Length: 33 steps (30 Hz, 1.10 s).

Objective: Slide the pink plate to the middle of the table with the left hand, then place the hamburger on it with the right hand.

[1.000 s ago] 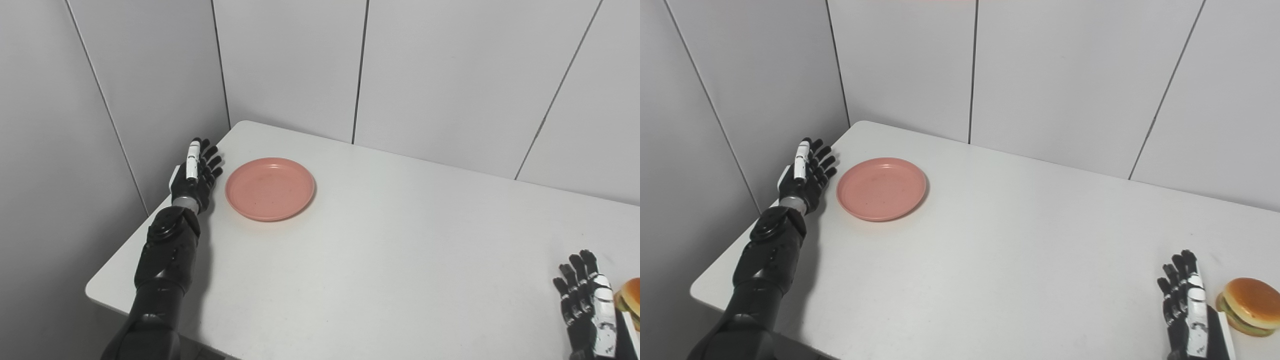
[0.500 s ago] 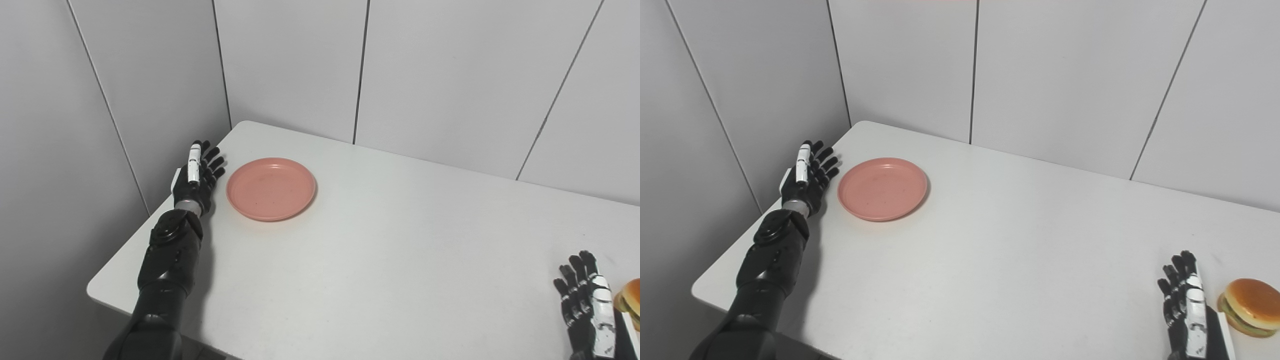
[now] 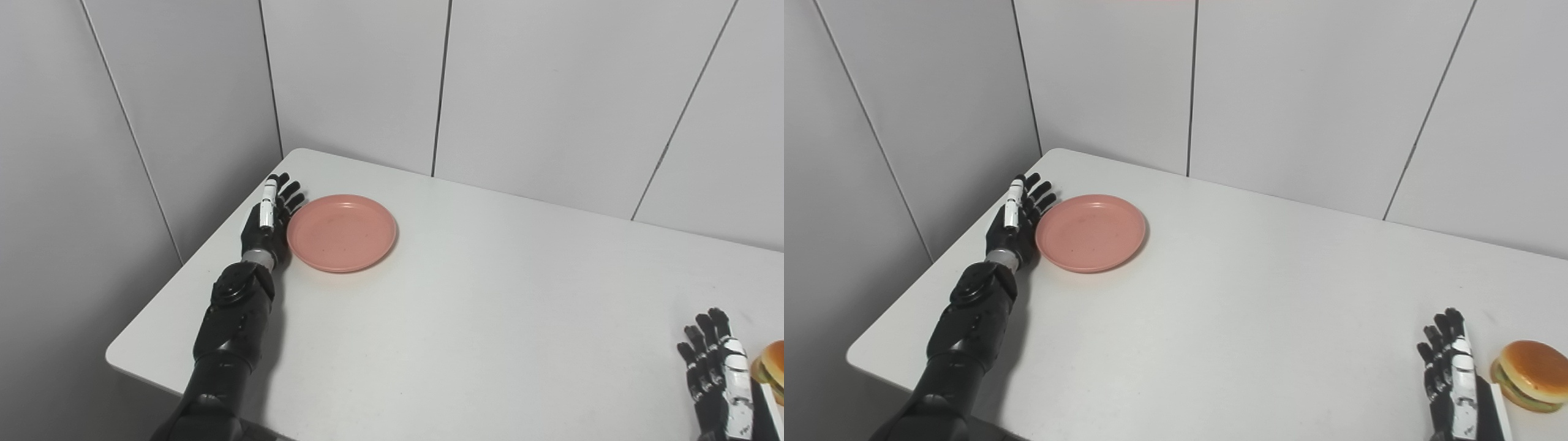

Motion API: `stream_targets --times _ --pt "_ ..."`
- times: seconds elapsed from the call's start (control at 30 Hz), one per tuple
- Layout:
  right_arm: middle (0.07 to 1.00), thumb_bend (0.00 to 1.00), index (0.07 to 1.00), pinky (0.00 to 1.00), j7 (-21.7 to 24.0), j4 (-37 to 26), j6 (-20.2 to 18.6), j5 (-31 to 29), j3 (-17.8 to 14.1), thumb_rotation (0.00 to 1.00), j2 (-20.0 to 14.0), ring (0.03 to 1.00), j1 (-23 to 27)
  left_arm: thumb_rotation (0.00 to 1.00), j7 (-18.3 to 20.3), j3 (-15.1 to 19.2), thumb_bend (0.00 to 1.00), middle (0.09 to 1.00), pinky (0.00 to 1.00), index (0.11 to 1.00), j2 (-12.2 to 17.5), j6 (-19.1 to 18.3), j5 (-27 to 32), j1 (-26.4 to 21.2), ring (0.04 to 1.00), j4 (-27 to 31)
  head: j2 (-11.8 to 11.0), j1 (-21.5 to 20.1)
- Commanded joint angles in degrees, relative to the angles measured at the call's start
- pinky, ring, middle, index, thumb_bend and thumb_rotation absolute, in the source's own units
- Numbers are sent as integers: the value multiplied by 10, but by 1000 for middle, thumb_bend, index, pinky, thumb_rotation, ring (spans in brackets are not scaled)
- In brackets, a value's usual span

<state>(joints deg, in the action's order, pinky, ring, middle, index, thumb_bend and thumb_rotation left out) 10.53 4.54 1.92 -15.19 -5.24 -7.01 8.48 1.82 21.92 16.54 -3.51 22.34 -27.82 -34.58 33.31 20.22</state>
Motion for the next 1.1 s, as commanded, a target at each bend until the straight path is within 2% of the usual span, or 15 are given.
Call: stream_targets --times 0.0,0.23,0.57,0.8,1.07 --pt "1000 205 1000 1000 3 -5 -11 -6 1 1000 1 1000 -9 1000 5 -8 357 909 931 907 -9 -12 0 -2 907 3 1 0" --pt "1000 192 1000 1000 -2 -9 -14 -4 1 1000 5 1000 -9 1000 7 -14 354 902 928 904 -26 -27 9 2 900 18 7 -9" --pt "1000 221 1000 1000 -3 -7 -21 -10 0 1000 13 1000 -8 1000 15 -29 354 889 907 879 -50 -39 3 14 894 51 18 -29" --pt "1000 220 1000 1000 -5 2 -13 0 3 1000 16 1000 -3 1000 26 -59 370 898 909 882 -71 -62 1 27 902 93 25 -42" --pt "1000 261 1000 1000 -9 -10 -18 10 6 1000 16 1000 -7 1000 29 -98 371 881 886 875 -111 -97 -2 45 875 155 38 -60"
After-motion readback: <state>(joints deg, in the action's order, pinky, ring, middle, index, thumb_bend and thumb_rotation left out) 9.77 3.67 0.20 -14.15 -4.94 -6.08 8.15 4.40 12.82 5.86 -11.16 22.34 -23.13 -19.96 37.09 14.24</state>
